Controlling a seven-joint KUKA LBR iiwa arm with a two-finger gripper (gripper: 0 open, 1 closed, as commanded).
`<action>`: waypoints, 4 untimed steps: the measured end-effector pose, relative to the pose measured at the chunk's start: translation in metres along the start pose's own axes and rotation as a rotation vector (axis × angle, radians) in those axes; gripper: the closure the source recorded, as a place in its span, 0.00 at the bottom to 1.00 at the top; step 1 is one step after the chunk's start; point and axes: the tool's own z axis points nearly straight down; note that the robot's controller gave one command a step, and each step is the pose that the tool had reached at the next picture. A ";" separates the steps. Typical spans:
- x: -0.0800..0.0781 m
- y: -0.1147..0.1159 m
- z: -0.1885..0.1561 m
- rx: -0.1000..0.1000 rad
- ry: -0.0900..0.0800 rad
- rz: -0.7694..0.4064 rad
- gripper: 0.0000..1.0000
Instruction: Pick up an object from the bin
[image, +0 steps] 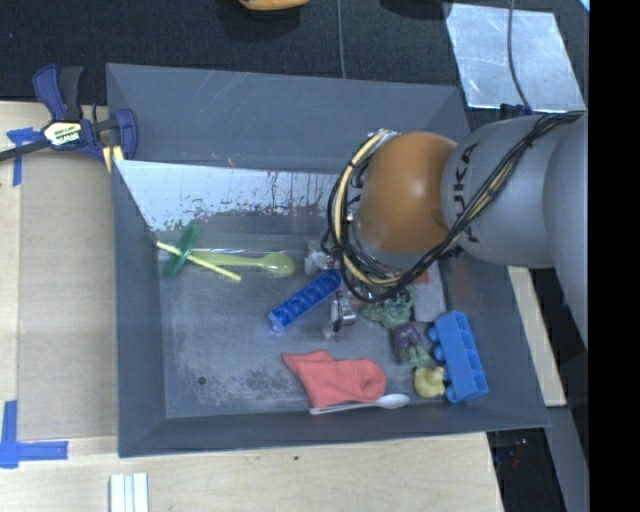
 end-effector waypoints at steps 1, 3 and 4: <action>0.013 0.004 -0.095 0.000 -0.006 -0.027 1.00; 0.013 0.004 -0.095 0.000 -0.006 -0.027 0.00; 0.007 0.008 -0.058 -0.001 -0.012 0.139 0.00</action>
Offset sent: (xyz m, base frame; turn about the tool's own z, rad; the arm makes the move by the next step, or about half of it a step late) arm 0.0000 0.0000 0.0000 0.0000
